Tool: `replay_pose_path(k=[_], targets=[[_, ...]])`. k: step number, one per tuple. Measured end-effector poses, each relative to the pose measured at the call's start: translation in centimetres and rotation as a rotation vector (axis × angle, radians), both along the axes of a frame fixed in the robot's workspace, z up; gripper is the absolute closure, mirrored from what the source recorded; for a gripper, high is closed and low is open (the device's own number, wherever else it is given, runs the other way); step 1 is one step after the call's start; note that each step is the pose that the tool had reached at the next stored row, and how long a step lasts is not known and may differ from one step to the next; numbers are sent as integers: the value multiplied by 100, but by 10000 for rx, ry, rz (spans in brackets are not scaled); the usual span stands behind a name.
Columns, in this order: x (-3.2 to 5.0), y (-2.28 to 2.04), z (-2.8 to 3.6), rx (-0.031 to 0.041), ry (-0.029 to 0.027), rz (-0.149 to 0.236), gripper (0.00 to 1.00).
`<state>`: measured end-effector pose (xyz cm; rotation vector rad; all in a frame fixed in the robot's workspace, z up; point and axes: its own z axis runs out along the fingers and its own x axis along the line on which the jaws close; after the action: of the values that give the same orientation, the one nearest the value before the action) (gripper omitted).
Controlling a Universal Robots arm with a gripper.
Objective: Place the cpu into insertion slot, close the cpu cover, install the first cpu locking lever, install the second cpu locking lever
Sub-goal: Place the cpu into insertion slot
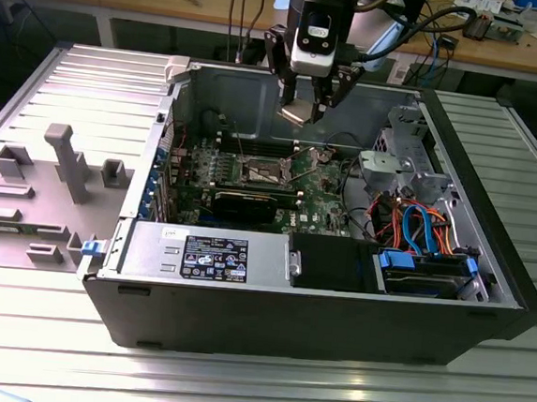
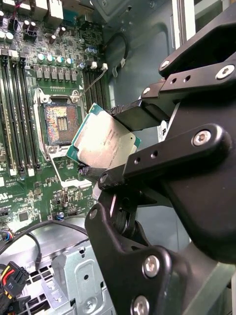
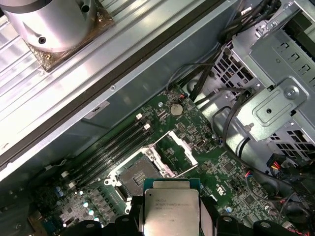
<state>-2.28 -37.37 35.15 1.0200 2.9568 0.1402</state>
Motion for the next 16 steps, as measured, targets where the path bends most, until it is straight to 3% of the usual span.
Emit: replay_pose_path(k=[5,10,16], targets=[[0,0,0,-1,0,-62,46],[0,0,-10,-4,9,-499,46],[-1,0,-15,-5,20,-521,46]])
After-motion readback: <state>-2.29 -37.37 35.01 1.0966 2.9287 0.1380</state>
